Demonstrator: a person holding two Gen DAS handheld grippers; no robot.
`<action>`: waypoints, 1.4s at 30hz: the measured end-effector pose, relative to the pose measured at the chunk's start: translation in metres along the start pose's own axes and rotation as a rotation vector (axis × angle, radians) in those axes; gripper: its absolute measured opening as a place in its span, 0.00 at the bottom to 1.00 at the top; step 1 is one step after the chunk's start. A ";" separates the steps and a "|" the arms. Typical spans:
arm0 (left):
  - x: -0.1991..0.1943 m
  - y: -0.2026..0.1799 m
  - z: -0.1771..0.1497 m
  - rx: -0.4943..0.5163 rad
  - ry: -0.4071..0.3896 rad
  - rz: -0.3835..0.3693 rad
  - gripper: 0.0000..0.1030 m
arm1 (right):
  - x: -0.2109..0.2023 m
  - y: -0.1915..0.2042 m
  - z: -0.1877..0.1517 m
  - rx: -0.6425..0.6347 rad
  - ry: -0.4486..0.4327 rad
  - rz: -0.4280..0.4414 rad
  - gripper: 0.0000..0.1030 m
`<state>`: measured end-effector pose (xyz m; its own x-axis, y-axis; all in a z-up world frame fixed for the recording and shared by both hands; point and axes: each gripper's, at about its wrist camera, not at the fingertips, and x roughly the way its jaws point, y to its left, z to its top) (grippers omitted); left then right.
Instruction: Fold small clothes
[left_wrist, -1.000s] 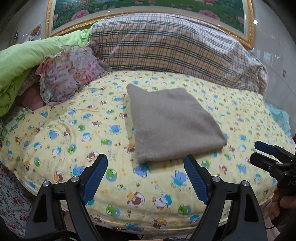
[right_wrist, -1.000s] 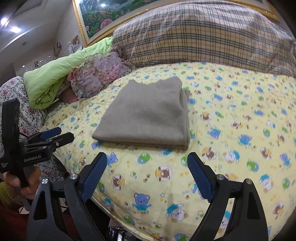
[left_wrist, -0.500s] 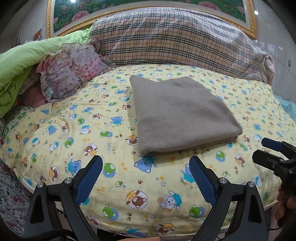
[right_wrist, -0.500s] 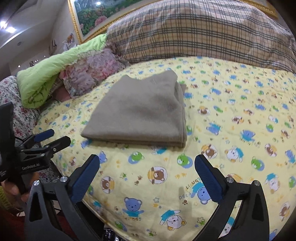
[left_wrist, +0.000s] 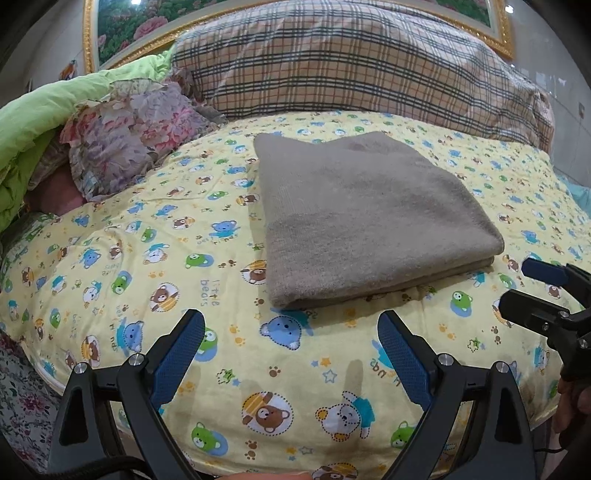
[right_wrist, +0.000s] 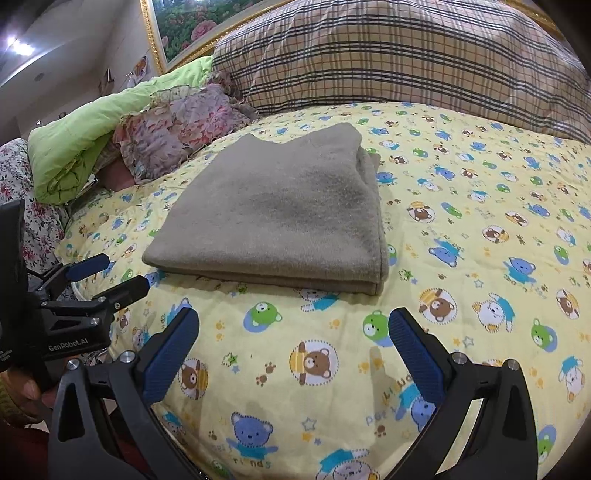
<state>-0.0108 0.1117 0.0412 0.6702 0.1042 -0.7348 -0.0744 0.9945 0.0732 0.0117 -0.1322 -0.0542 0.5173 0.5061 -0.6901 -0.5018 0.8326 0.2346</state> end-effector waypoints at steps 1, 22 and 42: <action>0.003 -0.002 0.001 0.006 0.017 -0.007 0.92 | 0.002 0.000 0.001 -0.004 0.003 0.003 0.99; 0.021 0.002 0.012 -0.003 0.123 -0.016 0.93 | 0.017 0.001 0.014 0.002 0.078 0.010 0.99; 0.025 0.005 0.012 -0.014 0.150 -0.030 0.92 | 0.020 0.003 0.016 0.023 0.108 0.010 0.99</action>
<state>0.0141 0.1189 0.0312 0.5548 0.0717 -0.8289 -0.0669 0.9969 0.0415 0.0315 -0.1155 -0.0563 0.4341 0.4885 -0.7569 -0.4899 0.8331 0.2567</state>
